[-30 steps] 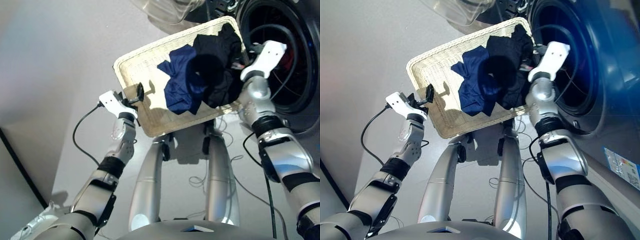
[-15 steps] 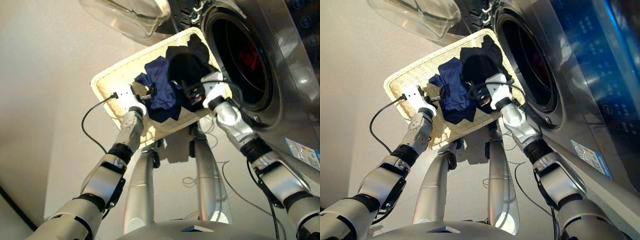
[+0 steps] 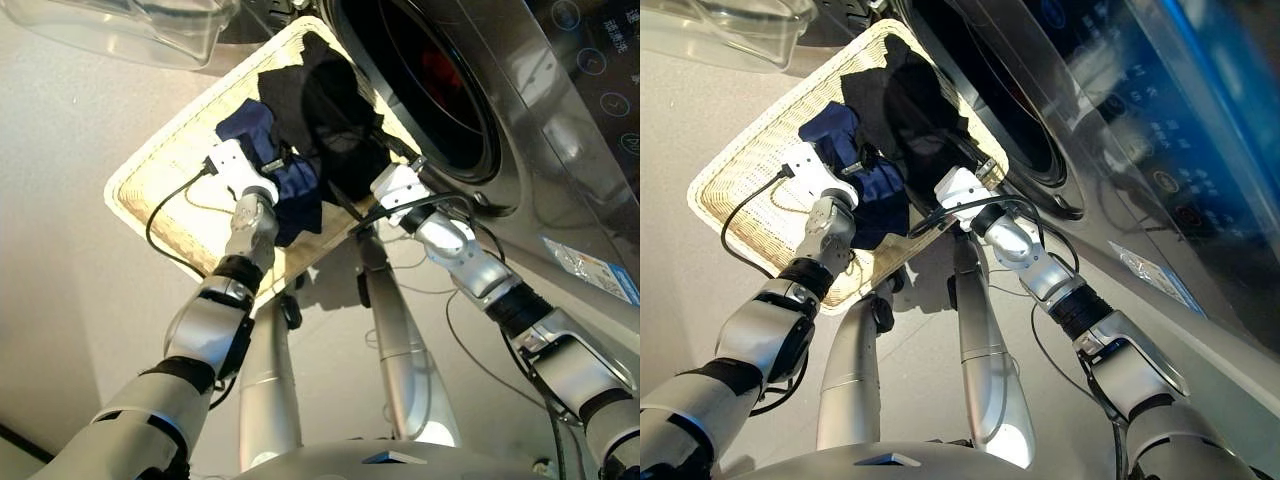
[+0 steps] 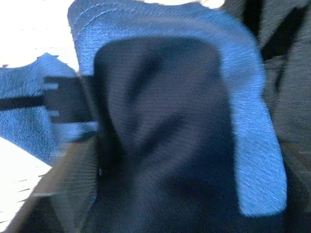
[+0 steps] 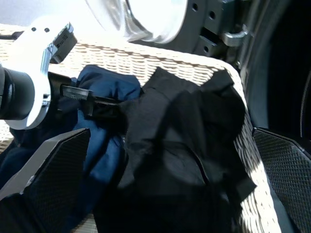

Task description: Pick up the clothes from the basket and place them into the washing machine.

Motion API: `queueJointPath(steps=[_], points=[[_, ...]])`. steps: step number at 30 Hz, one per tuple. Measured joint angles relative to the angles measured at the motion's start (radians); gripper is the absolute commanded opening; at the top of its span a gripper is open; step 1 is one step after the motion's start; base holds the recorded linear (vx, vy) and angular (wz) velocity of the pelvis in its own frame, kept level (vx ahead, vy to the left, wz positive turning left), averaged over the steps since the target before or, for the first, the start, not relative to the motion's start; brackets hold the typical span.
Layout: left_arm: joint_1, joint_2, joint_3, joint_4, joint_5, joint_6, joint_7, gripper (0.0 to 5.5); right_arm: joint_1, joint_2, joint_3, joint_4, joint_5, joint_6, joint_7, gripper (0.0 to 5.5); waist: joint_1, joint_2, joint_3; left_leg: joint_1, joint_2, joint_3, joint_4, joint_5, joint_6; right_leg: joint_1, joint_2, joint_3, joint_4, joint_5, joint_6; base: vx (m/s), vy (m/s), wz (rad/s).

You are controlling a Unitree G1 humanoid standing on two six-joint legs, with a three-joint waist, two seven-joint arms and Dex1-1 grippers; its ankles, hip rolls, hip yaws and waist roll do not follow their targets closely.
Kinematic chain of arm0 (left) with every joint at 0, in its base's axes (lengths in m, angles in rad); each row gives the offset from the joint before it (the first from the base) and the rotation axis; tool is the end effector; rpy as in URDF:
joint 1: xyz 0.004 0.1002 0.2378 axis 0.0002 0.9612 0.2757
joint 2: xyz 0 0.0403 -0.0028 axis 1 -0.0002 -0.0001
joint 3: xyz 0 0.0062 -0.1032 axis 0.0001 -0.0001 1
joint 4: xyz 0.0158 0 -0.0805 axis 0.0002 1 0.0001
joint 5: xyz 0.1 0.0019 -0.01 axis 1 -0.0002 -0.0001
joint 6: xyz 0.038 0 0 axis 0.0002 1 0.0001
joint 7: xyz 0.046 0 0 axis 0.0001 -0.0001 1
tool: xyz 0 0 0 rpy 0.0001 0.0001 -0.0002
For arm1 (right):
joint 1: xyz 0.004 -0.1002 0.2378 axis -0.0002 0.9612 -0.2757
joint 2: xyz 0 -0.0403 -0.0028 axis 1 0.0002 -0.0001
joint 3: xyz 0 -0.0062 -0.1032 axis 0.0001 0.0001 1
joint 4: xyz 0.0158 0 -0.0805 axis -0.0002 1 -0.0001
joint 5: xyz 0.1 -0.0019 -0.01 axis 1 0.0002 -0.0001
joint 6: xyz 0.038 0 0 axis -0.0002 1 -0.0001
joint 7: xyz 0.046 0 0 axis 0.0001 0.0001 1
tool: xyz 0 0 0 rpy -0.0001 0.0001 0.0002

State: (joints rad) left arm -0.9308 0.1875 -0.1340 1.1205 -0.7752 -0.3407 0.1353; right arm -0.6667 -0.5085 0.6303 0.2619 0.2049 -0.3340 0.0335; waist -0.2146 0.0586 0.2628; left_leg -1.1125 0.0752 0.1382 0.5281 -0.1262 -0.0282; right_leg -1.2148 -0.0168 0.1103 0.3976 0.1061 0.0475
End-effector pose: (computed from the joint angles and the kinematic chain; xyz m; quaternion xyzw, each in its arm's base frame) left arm 0.3499 0.1497 0.1092 -0.2140 -0.0357 0.0841 0.9726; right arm 0.2876 -0.1183 0.1344 -0.2272 -0.2446 0.3135 0.8890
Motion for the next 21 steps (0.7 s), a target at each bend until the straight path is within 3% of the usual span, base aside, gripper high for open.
queueJointPath(steps=[7,11,13,19,21], points=[[0.001,-0.006,0.002,-0.002,-0.032,-0.001,0.009,0.0,0.007,0.007,-0.006,0.013,0.002,0.0,-0.012,5.5,0.001,0.0,0.0,0.015,-0.002,-0.005,-0.009,0.002,-0.001,0.013,-0.003,-0.008,0.003,0.005,-0.007,0.0,0.0,0.0],[0.05,-0.013,0.0,-0.081,-0.072,-0.004,-0.004,0.0,0.011,0.019,-0.002,0.086,-0.005,-0.001,-0.028,5.5,0.005,0.0,0.0,0.086,-0.028,-0.017,-0.081,0.036,-0.002,0.062,-0.04,-0.047,-0.003,-0.012,-0.013,-0.029,-0.025,0.156],[0.085,-0.022,-0.006,-0.153,-0.096,-0.01,-0.011,0.0,0.011,0.012,0.002,0.123,-0.033,0.0,-0.037,5.5,0.035,-0.001,0.0,0.131,-0.032,-0.024,-0.129,0.058,-0.01,0.093,-0.049,-0.063,-0.006,-0.008,-0.025,-0.115,-0.079,0.255],[0.206,-0.038,-0.03,-0.377,-0.18,-0.049,-0.049,0.0,-0.019,0.023,0.05,0.24,-0.215,0.002,-0.069,5.5,0.074,-0.001,0.0,0.284,-0.047,-0.058,-0.301,0.144,-0.025,0.202,-0.075,-0.119,-0.036,-0.018,-0.036,0.003,-0.063,0.256],[0.249,-0.04,-0.059,-0.479,-0.198,-0.065,-0.056,0.0,-0.02,0.022,0.066,0.247,-0.272,0.003,-0.073,5.5,0.086,-0.001,0.0,0.333,-0.049,-0.06,-0.349,0.166,-0.024,0.238,-0.084,-0.136,-0.038,-0.028,-0.042,0.01,-0.047,0.222]])
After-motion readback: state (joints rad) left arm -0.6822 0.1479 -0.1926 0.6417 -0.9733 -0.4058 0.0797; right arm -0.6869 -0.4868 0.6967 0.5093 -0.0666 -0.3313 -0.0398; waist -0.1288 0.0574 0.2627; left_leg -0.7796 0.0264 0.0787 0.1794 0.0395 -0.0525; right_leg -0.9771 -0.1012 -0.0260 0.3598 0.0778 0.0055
